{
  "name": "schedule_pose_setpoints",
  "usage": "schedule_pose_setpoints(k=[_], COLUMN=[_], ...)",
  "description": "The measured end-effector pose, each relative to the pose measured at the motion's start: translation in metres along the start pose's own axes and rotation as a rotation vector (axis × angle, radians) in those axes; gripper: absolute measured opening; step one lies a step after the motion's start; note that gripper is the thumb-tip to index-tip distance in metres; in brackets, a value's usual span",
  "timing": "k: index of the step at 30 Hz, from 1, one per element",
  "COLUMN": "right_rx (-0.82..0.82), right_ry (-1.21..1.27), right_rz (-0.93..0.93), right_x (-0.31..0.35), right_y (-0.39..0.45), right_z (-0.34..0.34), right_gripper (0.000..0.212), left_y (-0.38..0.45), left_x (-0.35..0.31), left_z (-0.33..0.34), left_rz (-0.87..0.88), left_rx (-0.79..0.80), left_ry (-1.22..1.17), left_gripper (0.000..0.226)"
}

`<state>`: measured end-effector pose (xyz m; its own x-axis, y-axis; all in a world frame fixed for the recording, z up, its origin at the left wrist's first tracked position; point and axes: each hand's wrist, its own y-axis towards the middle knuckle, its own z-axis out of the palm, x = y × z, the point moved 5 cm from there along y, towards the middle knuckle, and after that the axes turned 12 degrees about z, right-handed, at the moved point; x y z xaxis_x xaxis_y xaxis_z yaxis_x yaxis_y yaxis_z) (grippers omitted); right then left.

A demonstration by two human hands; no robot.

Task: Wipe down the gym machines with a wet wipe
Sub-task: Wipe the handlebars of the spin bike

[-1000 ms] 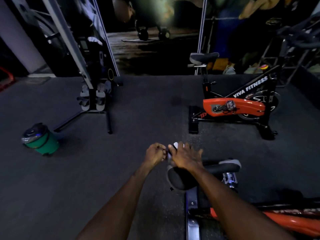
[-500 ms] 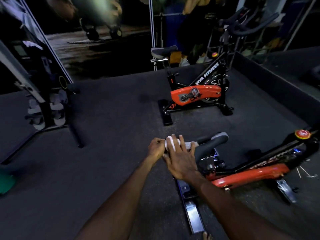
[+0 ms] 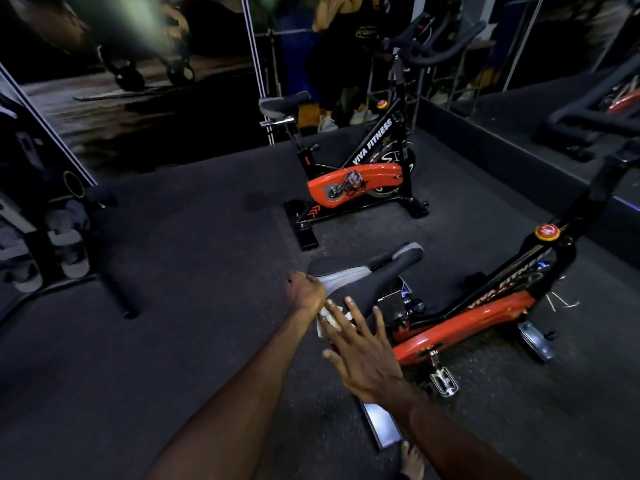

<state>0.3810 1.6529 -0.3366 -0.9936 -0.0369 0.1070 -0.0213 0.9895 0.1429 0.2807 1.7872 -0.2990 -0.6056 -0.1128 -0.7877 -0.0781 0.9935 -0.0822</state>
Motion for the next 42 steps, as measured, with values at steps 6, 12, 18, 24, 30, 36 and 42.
schedule_pose_setpoints(k=[6,12,18,24,30,36,42], right_rx=[-0.028,0.030,0.010,0.035,0.053,-0.027,-0.042], right_ry=[0.418,0.924,1.184,1.241,1.197,0.834,0.710], right_rz=[0.534,1.067,1.313,1.309,1.337,1.153,1.102], right_x=[0.023,0.028,-0.004,-0.015,-0.048,-0.059,-0.036], right_y=[-0.004,0.036,0.062,0.063,0.088,0.084,0.087], right_z=[0.001,-0.012,-0.011,0.004,-0.007,0.000,-0.004], right_gripper=[0.075,0.077,0.076,0.077,0.087,0.086,0.092], left_y=[-0.007,-0.009,-0.008,-0.008,-0.001,0.025,0.038], left_x=[0.002,-0.001,-0.010,-0.020,-0.033,-0.046,-0.061], left_z=[-0.001,-0.002,0.002,0.007,0.021,0.032,0.048], left_rz=[0.033,0.023,0.014,0.062,0.358,0.407,0.497], left_rx=[0.032,0.091,0.108,0.011,0.096,0.173,0.325], left_ry=[0.020,0.046,0.071,0.204,0.347,0.449,0.675], left_gripper=[0.029,0.031,0.039,0.044,0.042,0.031,0.028])
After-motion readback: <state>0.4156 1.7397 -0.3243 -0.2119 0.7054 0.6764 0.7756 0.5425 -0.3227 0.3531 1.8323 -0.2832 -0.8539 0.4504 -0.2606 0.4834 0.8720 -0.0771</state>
